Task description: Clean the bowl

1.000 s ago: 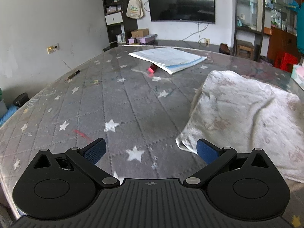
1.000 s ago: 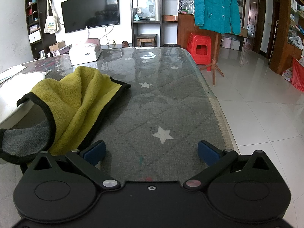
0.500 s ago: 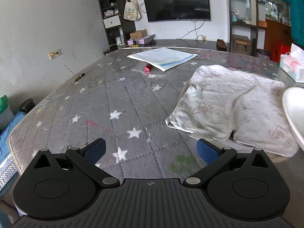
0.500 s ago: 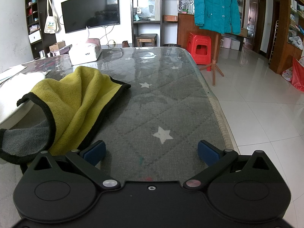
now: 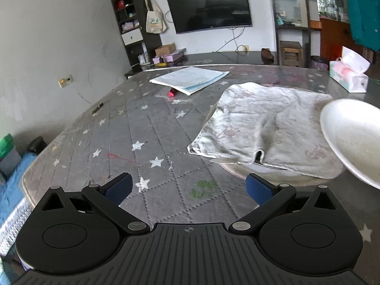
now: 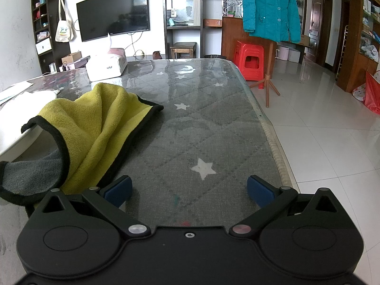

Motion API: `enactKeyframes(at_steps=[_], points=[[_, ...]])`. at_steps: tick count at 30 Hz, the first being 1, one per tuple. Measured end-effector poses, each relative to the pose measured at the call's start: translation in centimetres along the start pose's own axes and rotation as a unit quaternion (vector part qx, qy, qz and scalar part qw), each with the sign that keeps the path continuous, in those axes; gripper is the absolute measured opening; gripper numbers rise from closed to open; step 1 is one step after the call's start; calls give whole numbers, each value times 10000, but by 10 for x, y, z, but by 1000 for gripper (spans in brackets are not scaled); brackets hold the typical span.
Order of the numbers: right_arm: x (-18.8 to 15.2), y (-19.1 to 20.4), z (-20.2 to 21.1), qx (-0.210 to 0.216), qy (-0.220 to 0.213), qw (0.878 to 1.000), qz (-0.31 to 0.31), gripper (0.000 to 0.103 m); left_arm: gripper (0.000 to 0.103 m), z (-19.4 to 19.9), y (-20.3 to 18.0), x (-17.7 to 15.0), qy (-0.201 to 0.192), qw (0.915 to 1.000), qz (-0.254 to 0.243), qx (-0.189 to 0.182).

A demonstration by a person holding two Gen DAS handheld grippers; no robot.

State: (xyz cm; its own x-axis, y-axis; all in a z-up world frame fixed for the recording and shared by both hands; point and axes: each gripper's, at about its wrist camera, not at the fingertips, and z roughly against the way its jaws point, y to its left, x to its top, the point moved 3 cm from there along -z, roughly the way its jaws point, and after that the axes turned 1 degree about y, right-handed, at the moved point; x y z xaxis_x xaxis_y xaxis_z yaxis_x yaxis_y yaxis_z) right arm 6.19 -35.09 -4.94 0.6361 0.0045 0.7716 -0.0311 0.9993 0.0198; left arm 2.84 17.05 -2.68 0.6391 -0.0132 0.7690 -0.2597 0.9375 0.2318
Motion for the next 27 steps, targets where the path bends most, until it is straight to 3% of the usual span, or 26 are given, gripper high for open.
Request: enactKeyframes(at_steps=[8, 27], points=[[0, 0, 0, 0, 0, 10000, 0, 103, 103, 11, -9, -4, -3, 10000, -27, -48], [0, 0, 0, 0, 0, 10000, 0, 103, 102, 31, -43, 7, -196, 9970, 66, -751]])
